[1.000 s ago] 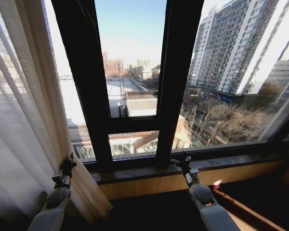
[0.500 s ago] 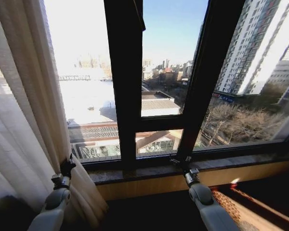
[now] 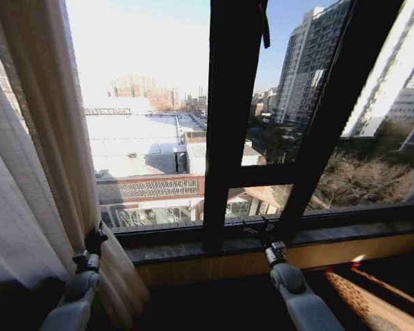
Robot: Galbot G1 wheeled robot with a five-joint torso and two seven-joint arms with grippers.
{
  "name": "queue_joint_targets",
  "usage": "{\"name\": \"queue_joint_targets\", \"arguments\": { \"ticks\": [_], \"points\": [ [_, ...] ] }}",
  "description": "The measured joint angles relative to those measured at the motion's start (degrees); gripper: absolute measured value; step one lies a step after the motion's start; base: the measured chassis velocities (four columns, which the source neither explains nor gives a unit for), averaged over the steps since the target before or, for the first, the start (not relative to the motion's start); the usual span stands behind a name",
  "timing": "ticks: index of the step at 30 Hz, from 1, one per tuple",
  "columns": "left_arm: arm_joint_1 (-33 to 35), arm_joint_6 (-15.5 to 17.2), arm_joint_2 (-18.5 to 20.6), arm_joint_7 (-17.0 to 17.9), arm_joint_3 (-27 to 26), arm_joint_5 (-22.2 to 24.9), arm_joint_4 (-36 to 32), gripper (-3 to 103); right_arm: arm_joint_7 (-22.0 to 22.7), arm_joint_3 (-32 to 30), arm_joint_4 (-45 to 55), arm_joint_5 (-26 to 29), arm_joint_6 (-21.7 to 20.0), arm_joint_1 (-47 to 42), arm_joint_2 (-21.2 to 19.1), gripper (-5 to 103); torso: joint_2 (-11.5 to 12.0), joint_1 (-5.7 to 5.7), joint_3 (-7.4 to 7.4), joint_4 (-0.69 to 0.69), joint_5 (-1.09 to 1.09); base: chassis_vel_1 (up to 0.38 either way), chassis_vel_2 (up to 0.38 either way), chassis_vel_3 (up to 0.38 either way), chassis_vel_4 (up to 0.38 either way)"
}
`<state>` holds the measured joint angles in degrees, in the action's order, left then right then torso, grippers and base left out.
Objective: Open the curtains by pulling them apart, changing their state from closed to fully open.
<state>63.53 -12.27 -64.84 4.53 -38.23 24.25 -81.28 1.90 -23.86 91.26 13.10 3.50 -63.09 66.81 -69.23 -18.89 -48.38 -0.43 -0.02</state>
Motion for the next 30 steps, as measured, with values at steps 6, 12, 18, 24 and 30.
{"name": "queue_joint_targets", "arguments": {
  "ticks": [6, 12, 18, 24, 30],
  "points": [
    [0.23, 0.16, -0.02, 0.05, -0.06, -0.02, 0.00, 0, 0.00, -0.01, -0.01, 0.00, 0.00, 0.00, -0.02, 100, 0.01, 0.00, -0.01, -0.04, 0.07, 0.006, 0.015, 0.001, -0.017],
    [0.24, 0.19, -0.04, 0.07, -0.15, -0.03, -0.01, 0, 0.02, -0.04, -0.01, 0.00, 0.00, 0.00, -0.05, 100, 0.00, 0.01, 0.00, -0.06, 0.03, -0.005, -0.027, -0.023, 0.008],
    [0.23, 0.16, -0.03, 0.11, -0.23, -0.04, 0.23, 0, 0.02, -0.02, -0.01, 0.00, 0.00, 0.00, -0.02, 100, 0.01, 0.00, 0.00, -0.03, 0.03, 0.162, 0.088, -0.148, -0.083],
    [0.12, 0.06, -0.03, 0.12, -0.23, -0.10, 0.52, 0, 0.02, -0.02, -0.01, 0.00, 0.00, 0.00, -0.02, 100, 0.00, 0.01, 0.01, -0.04, 0.03, 0.243, 0.169, -0.254, -0.182],
    [0.08, -0.15, -0.03, 0.15, -0.26, -0.14, 0.78, 0, 0.01, 0.00, 0.00, 0.00, 0.00, 0.00, 0.00, 100, 0.00, 0.01, 0.01, 0.00, 0.00, 0.163, 0.114, -0.151, -0.113]
  ]
}}
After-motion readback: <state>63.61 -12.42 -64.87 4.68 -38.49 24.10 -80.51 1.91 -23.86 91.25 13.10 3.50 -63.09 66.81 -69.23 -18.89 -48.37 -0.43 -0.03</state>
